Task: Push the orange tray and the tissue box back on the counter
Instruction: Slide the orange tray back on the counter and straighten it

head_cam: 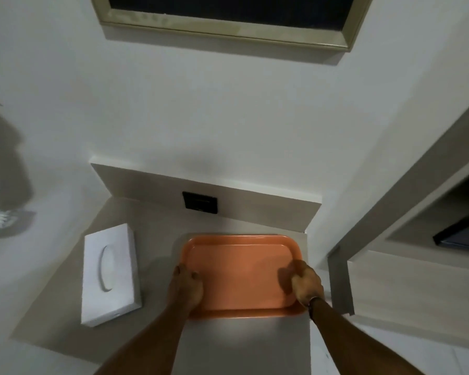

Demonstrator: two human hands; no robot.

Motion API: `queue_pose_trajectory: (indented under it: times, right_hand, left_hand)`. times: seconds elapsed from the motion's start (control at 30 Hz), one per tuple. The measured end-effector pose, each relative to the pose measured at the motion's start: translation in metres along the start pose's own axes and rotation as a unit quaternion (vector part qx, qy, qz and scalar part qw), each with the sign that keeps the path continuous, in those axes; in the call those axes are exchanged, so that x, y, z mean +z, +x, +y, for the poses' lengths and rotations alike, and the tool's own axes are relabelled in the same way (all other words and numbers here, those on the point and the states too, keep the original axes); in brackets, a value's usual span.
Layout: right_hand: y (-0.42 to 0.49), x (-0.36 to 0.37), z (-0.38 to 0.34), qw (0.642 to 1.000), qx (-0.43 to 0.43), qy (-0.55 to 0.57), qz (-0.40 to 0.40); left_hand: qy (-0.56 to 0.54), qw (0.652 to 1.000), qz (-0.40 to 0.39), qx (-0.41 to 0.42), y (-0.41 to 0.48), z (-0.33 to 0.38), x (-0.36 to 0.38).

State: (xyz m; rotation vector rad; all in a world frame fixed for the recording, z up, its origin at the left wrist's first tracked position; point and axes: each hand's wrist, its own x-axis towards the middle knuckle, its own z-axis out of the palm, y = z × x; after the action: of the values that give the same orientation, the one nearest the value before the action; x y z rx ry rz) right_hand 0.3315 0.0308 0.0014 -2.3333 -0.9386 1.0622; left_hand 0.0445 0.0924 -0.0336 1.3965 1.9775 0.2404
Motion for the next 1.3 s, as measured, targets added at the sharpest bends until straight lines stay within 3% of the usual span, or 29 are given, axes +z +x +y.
queue_pose_trajectory:
  times: [0.3, 0.6, 0.87, 1.03, 1.3]
  right_hand:
    - [0.004, 0.004, 0.013, 0.995, 0.057, 0.055, 0.053]
    - [0.011, 0.012, 0.02, 0.994, 0.057, 0.063, 0.075]
    - [0.009, 0.014, 0.024, 0.997, 0.045, 0.002, 0.065]
    - [-0.012, 0.03, 0.029, 0.986, -0.028, -0.165, 0.026]
    - [-0.072, 0.08, 0.039, 0.959, -0.104, -0.262, 0.003]
  left_hand:
    - [0.045, 0.996, -0.052, 0.053, 0.04, 0.024, 0.004]
    - [0.051, 0.995, -0.069, 0.056, 0.051, 0.027, 0.007]
    - [0.068, 0.993, -0.067, 0.064, 0.042, 0.024, 0.007]
    - [0.192, 0.96, -0.011, 0.206, 0.018, 0.008, 0.015]
    - [0.291, 0.876, -0.049, 0.382, -0.048, -0.021, 0.022]
